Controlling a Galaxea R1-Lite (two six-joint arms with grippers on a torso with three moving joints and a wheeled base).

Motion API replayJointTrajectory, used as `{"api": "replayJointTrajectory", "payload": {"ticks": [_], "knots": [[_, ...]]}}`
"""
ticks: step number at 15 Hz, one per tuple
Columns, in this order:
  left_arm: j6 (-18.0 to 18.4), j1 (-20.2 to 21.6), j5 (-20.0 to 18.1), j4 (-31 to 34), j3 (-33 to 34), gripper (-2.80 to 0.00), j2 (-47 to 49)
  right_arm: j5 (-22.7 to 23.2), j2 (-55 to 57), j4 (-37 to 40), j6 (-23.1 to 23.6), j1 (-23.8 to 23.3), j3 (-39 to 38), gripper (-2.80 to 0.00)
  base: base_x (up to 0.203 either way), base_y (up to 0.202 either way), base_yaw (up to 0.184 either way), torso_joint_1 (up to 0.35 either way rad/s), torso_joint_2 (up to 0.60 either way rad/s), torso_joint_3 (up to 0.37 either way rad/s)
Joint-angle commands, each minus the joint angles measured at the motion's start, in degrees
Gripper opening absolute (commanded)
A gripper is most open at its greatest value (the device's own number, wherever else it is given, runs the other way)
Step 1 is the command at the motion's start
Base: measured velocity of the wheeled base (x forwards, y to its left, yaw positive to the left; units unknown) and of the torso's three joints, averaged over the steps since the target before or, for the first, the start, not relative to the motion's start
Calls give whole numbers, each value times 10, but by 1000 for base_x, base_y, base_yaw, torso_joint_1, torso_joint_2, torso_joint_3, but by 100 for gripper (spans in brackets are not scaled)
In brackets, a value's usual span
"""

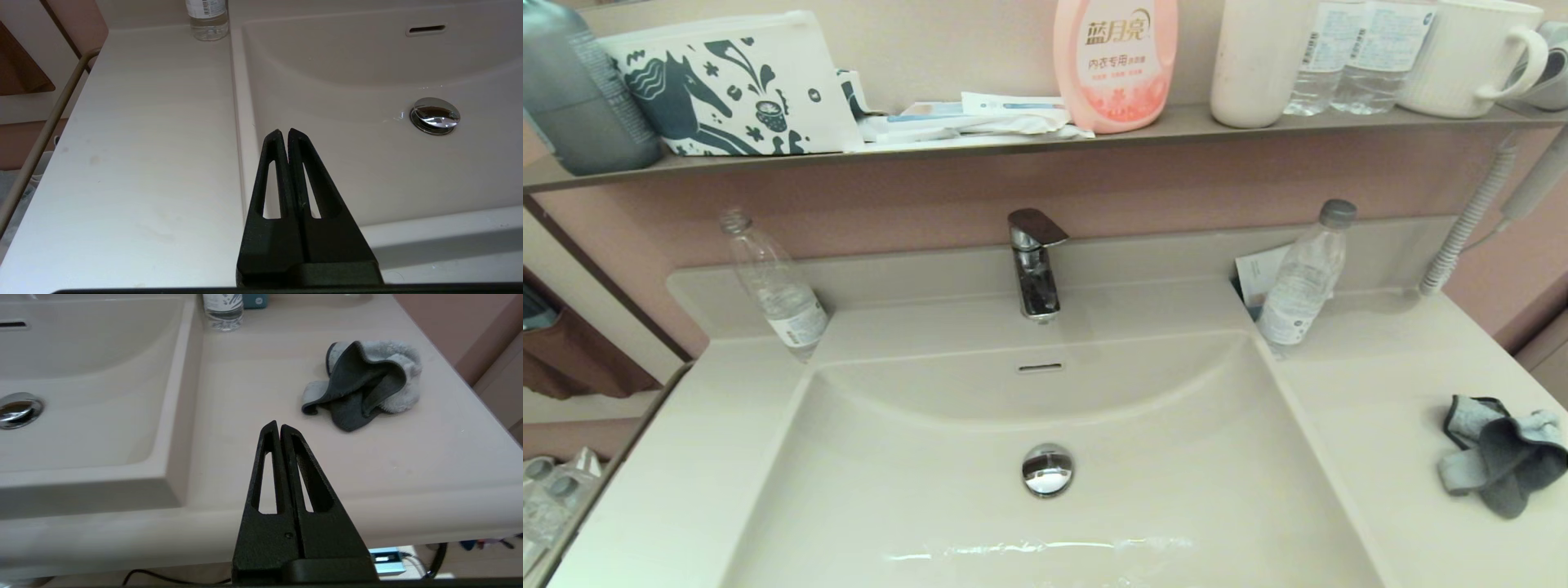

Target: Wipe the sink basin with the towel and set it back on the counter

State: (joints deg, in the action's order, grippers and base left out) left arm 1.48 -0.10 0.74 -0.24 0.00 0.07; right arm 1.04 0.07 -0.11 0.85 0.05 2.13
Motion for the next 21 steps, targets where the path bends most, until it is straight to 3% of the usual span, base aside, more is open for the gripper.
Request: {"api": "replayJointTrajectory", "payload": {"ticks": [1,3,21], "knots": [[-1,0,0,0,0,-280,0,-3,0,-2,7,0,-10,-280,0,0,0,0,0,0],[-1,0,0,0,0,-280,0,-3,0,2,22,0,-21,-280,0,0,0,0,0,0],[-1,0,0,0,0,-280,0,-3,0,1,17,0,-21,-280,0,0,0,0,0,0]]}}
